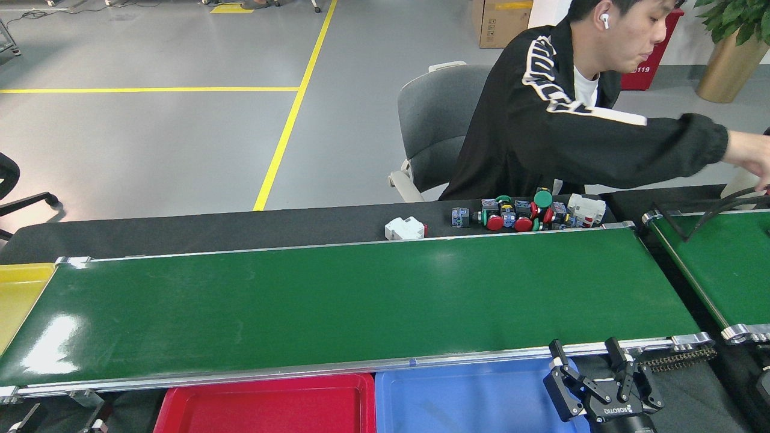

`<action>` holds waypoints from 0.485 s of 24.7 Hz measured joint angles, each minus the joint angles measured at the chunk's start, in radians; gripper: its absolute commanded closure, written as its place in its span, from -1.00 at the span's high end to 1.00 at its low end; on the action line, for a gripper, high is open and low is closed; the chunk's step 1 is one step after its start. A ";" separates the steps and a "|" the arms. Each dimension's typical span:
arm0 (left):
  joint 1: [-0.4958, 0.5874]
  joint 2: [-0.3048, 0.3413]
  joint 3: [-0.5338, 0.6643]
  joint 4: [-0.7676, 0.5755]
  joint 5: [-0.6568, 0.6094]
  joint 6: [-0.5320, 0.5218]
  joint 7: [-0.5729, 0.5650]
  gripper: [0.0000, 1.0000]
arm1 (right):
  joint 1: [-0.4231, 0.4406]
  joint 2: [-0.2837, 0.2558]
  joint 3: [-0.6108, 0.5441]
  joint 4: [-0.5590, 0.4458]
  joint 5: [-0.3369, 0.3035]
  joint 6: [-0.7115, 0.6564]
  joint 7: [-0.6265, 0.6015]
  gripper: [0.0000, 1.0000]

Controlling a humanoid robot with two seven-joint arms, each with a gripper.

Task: Pick switch part from conveyor to tray

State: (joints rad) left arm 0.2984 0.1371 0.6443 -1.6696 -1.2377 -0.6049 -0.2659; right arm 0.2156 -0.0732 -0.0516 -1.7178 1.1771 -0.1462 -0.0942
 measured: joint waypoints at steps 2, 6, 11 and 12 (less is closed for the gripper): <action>0.000 0.000 0.000 0.002 0.000 0.001 0.000 1.00 | 0.000 0.000 0.000 0.000 0.000 0.000 0.000 1.00; -0.002 -0.001 0.000 -0.008 0.001 0.002 0.000 1.00 | 0.002 0.000 0.000 -0.003 0.002 -0.003 0.000 1.00; -0.003 -0.001 0.004 -0.012 0.039 -0.006 0.005 1.00 | 0.013 0.010 0.001 -0.010 0.104 0.037 0.001 1.00; -0.003 -0.001 0.006 -0.012 0.049 -0.006 0.006 1.00 | 0.013 0.013 0.003 -0.013 0.112 0.044 0.001 1.00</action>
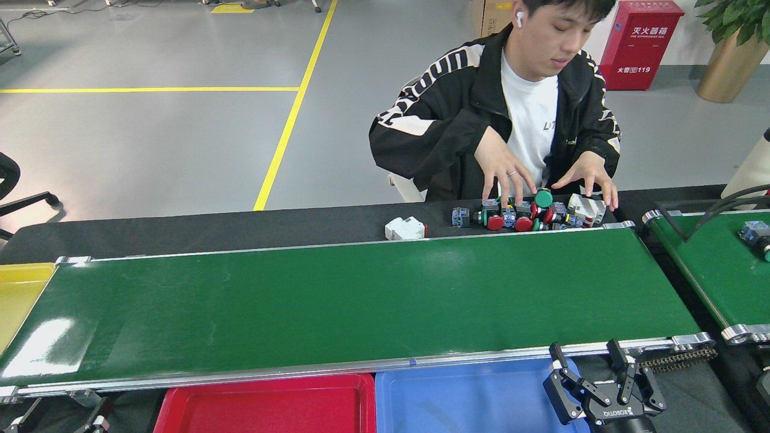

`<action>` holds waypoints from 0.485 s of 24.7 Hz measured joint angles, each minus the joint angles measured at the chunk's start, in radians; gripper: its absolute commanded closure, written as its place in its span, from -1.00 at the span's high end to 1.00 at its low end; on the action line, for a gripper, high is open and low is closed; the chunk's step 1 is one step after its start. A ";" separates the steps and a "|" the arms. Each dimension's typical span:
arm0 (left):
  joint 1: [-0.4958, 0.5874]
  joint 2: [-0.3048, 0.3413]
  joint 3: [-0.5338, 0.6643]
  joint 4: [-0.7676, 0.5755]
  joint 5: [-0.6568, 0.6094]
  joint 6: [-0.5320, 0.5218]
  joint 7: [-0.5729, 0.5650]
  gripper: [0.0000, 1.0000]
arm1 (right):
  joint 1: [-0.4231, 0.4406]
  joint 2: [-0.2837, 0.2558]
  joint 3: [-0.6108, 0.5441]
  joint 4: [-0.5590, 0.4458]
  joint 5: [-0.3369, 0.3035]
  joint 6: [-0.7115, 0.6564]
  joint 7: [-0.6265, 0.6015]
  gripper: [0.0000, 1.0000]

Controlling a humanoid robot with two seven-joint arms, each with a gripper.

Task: Pick switch part from conveyor to tray

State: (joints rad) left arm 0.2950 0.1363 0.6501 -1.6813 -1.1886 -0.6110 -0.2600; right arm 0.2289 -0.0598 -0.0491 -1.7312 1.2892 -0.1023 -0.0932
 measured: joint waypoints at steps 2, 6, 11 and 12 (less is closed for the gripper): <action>0.000 0.000 0.002 0.000 0.007 0.000 0.000 1.00 | 0.000 0.003 0.002 -0.007 0.004 0.012 0.000 1.00; 0.000 0.000 0.012 0.010 0.045 0.000 0.005 1.00 | 0.000 0.004 0.002 -0.011 0.005 0.020 0.008 1.00; 0.000 0.000 0.013 0.018 0.093 0.003 0.020 1.00 | 0.000 0.004 0.002 -0.011 0.005 0.021 0.013 1.00; -0.001 -0.001 0.013 0.019 0.093 0.010 0.021 1.00 | 0.000 0.004 0.002 -0.011 0.005 0.021 0.013 1.00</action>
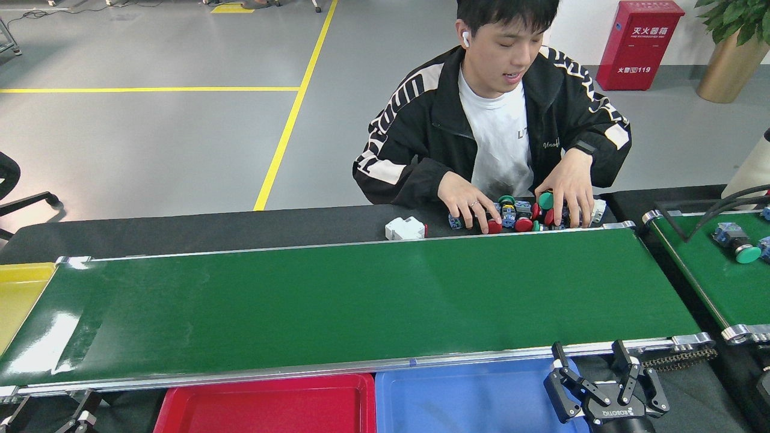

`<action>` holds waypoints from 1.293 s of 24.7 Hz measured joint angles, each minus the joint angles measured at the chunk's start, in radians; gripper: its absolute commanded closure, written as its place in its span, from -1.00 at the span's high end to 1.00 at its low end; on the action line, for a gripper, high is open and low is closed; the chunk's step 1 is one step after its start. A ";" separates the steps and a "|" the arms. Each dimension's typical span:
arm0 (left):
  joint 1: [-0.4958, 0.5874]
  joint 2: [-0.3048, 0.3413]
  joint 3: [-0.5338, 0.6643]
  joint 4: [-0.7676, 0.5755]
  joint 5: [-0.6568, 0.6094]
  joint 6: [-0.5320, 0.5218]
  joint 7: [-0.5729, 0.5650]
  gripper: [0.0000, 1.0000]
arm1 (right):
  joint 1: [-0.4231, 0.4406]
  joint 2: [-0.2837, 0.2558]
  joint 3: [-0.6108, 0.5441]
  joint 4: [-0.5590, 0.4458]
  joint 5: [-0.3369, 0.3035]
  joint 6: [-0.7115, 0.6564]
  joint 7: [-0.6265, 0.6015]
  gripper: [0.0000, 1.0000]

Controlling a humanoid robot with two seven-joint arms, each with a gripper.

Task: Pick switch part from conveyor to tray

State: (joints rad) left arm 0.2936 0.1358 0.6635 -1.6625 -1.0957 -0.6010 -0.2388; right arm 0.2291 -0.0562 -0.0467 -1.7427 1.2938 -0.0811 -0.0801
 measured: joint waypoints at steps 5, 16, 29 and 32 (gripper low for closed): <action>-0.002 0.001 0.000 0.006 -0.016 0.013 0.002 1.00 | 0.000 0.000 0.000 0.000 0.000 0.002 0.002 1.00; -0.009 0.015 -0.007 0.001 -0.036 0.012 0.031 1.00 | 0.000 0.000 0.003 -0.006 0.001 0.002 0.011 1.00; 0.000 0.048 -0.001 -0.010 -0.038 0.006 0.036 1.00 | 0.006 0.028 0.009 -0.010 0.001 0.006 0.016 1.00; 0.000 0.034 -0.005 -0.010 -0.038 0.006 0.036 1.00 | 0.006 0.025 0.010 -0.008 0.005 0.002 0.017 1.00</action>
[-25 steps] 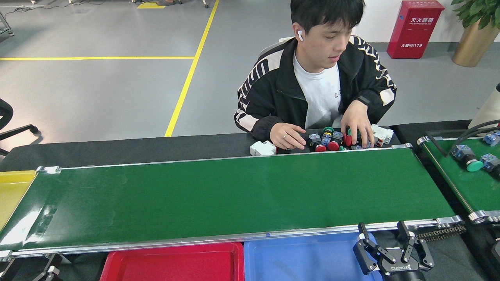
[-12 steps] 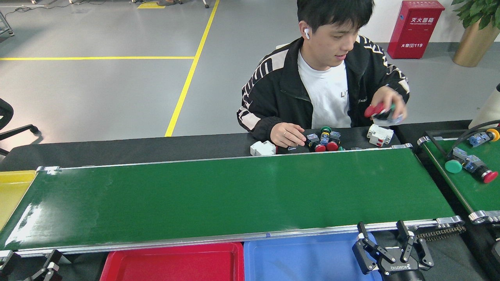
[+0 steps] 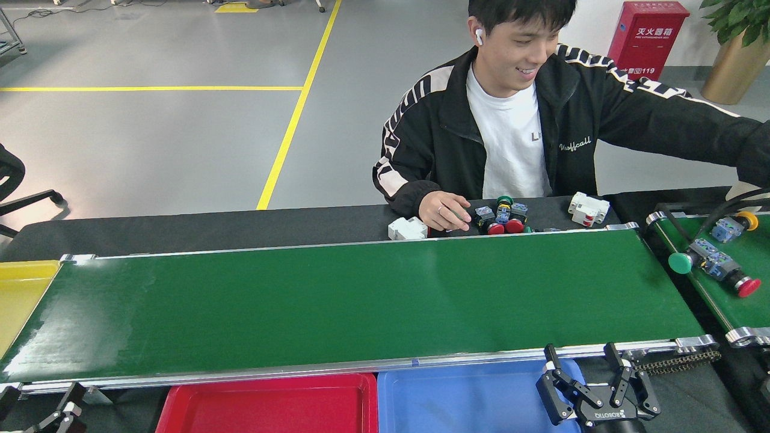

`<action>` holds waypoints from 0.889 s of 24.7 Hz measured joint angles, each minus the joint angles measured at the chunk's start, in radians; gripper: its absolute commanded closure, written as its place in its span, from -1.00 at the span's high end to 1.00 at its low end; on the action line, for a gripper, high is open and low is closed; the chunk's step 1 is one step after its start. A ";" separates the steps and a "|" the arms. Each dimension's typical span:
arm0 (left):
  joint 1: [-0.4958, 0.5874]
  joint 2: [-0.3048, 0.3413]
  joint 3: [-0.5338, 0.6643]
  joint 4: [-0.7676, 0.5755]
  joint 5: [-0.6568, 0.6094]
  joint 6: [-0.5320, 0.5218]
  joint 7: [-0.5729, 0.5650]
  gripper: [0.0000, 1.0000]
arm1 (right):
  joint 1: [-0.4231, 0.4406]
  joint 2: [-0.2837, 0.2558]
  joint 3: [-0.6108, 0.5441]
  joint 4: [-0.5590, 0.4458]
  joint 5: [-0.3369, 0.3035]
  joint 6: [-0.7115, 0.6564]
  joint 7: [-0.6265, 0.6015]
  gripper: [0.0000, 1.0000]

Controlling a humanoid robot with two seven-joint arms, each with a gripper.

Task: Pick switch part from conveyor to tray

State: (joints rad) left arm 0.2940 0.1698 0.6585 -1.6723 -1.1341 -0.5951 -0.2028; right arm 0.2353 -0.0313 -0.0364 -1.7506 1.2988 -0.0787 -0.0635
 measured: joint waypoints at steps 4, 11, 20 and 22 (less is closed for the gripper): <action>0.005 0.000 -0.002 0.000 -0.048 0.000 0.001 1.00 | 0.000 -0.004 0.000 0.001 0.001 -0.004 -0.003 1.00; 0.005 -0.003 -0.001 -0.001 -0.118 0.004 0.001 1.00 | 0.000 -0.004 -0.002 0.000 0.000 -0.004 -0.006 1.00; 0.005 -0.039 0.006 -0.016 -0.116 0.000 0.001 1.00 | -0.001 -0.004 -0.003 0.000 0.000 0.045 0.014 1.00; 0.007 -0.042 0.006 -0.017 -0.115 -0.009 0.001 1.00 | -0.004 -0.004 -0.003 0.000 0.000 0.087 0.050 1.00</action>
State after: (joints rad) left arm 0.3010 0.1283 0.6646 -1.6888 -1.2496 -0.6036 -0.2019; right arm 0.2312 -0.0354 -0.0392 -1.7505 1.2990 0.0080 -0.0139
